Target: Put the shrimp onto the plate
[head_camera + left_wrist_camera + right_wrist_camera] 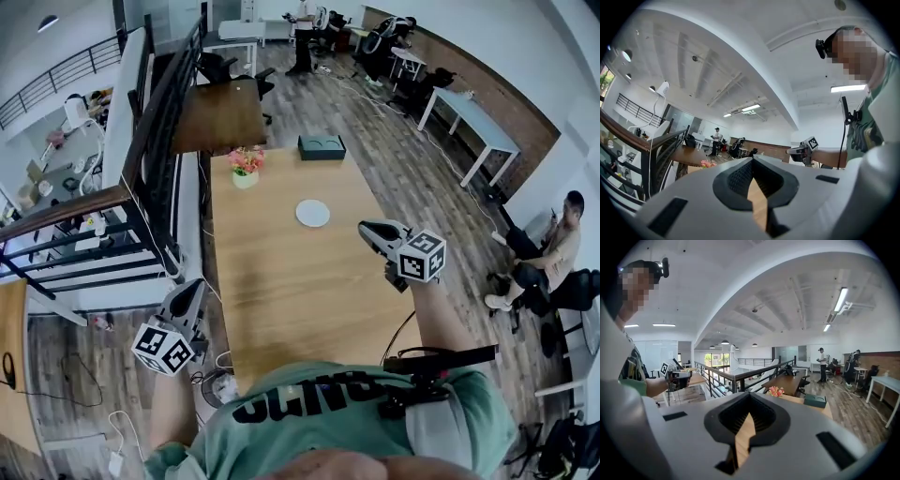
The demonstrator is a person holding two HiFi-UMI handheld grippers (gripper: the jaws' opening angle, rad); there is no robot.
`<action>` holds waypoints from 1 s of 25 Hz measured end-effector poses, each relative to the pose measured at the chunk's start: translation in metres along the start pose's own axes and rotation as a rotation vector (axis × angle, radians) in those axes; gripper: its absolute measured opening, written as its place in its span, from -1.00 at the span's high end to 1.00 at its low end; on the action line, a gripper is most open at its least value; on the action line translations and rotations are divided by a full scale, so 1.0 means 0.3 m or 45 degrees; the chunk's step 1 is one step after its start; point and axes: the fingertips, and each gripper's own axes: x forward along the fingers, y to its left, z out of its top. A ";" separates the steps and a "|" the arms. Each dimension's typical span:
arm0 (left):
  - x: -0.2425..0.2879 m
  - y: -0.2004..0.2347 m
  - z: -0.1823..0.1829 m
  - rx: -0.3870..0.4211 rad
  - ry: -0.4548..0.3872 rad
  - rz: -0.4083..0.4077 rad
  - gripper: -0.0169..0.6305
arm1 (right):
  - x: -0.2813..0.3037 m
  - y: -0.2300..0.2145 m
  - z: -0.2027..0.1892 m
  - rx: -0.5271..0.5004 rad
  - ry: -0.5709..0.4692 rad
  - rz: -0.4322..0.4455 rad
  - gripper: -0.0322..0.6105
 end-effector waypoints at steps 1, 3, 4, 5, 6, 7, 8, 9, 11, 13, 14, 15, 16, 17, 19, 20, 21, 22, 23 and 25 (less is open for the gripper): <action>-0.014 -0.018 0.005 -0.008 -0.007 0.005 0.94 | -0.032 0.007 0.009 -0.004 -0.017 -0.004 0.88; -0.030 -0.056 0.014 -0.017 -0.021 0.009 0.94 | -0.099 0.015 0.024 -0.012 -0.058 -0.012 0.88; -0.030 -0.083 0.015 -0.018 -0.026 0.009 0.94 | -0.137 0.014 0.027 -0.015 -0.079 -0.014 0.88; -0.026 -0.116 0.013 -0.018 -0.028 0.011 0.94 | -0.179 0.008 0.027 -0.015 -0.097 -0.015 0.88; -0.017 -0.155 0.008 -0.015 -0.027 0.012 0.94 | -0.223 0.000 0.022 -0.015 -0.113 -0.015 0.88; -0.005 -0.199 0.000 -0.013 -0.026 0.012 0.94 | -0.271 -0.012 0.014 -0.015 -0.127 -0.014 0.88; 0.009 -0.247 -0.008 -0.012 -0.028 0.013 0.94 | -0.323 -0.025 0.004 -0.018 -0.142 -0.010 0.88; 0.024 -0.297 -0.016 -0.013 -0.033 0.014 0.94 | -0.377 -0.038 -0.005 -0.021 -0.157 -0.005 0.88; 0.060 -0.408 -0.025 -0.023 -0.053 0.018 0.94 | -0.491 -0.066 -0.022 -0.027 -0.188 0.012 0.88; 0.106 -0.532 -0.039 -0.052 -0.080 0.020 0.94 | -0.603 -0.098 -0.053 -0.032 -0.207 0.039 0.88; 0.133 -0.593 -0.053 -0.071 -0.091 0.021 0.94 | -0.653 -0.114 -0.077 -0.035 -0.210 0.056 0.88; 0.162 -0.651 -0.071 -0.092 -0.097 0.025 0.94 | -0.697 -0.129 -0.105 -0.041 -0.206 0.075 0.88; 0.190 -0.705 -0.091 -0.110 -0.097 0.031 0.94 | -0.736 -0.141 -0.136 -0.049 -0.198 0.095 0.88; 0.216 -0.756 -0.112 -0.126 -0.092 0.036 0.94 | -0.771 -0.148 -0.167 -0.060 -0.190 0.117 0.88; 0.256 -0.860 -0.156 -0.154 -0.074 0.039 0.94 | -0.846 -0.149 -0.221 -0.085 -0.180 0.159 0.88; 0.271 -0.913 -0.178 -0.172 -0.063 0.036 0.94 | -0.888 -0.149 -0.242 -0.091 -0.180 0.178 0.88; 0.287 -0.967 -0.196 -0.187 -0.052 0.032 0.94 | -0.930 -0.152 -0.259 -0.090 -0.184 0.194 0.88; 0.303 -1.020 -0.209 -0.195 -0.041 0.028 0.94 | -0.971 -0.158 -0.272 -0.083 -0.193 0.207 0.88; 0.318 -1.068 -0.215 -0.192 -0.030 0.024 0.94 | -1.008 -0.165 -0.282 -0.074 -0.206 0.220 0.88; 0.346 -1.146 -0.210 -0.161 -0.013 0.018 0.94 | -1.068 -0.182 -0.293 -0.058 -0.237 0.236 0.88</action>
